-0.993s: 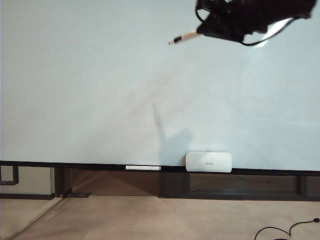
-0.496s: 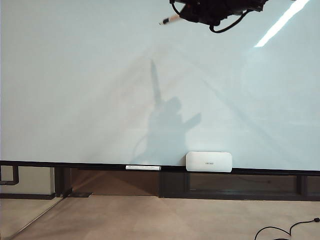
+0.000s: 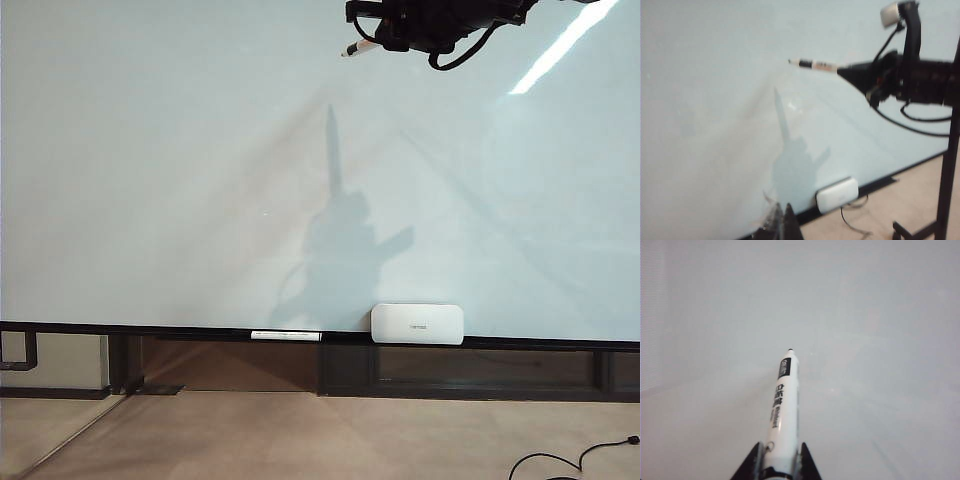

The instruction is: Reach to the right to find the marker pen, pick it up, and write the number 15 on the whiteboard.

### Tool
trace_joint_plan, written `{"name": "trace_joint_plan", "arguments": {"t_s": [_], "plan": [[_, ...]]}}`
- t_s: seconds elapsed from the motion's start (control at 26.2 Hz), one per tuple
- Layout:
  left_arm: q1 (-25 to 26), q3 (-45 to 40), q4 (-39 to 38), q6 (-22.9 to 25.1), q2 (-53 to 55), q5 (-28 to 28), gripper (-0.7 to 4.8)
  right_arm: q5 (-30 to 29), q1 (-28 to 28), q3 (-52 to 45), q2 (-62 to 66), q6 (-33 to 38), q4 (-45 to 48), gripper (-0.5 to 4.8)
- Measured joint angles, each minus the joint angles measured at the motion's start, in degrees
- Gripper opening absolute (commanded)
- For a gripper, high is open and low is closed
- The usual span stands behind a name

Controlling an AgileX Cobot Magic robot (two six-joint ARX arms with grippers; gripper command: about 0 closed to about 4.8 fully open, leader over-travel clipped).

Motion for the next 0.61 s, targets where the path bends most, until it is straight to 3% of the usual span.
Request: {"name": "trace_joint_plan", "arguments": {"t_s": [0.31, 0.61], "plan": [[0.0, 3.7, -2.3, 0.4, -0.8, 4.2, -0.06, 2.9, 0.0, 0.8, 0.4, -0.4, -0.5, -0.02], [0.0, 3.7, -5.3, 1.0, -0.7, 4.4, -0.06, 2.9, 0.0, 6.1, 3.7, -0.5, -1.6, -0.01]]}}
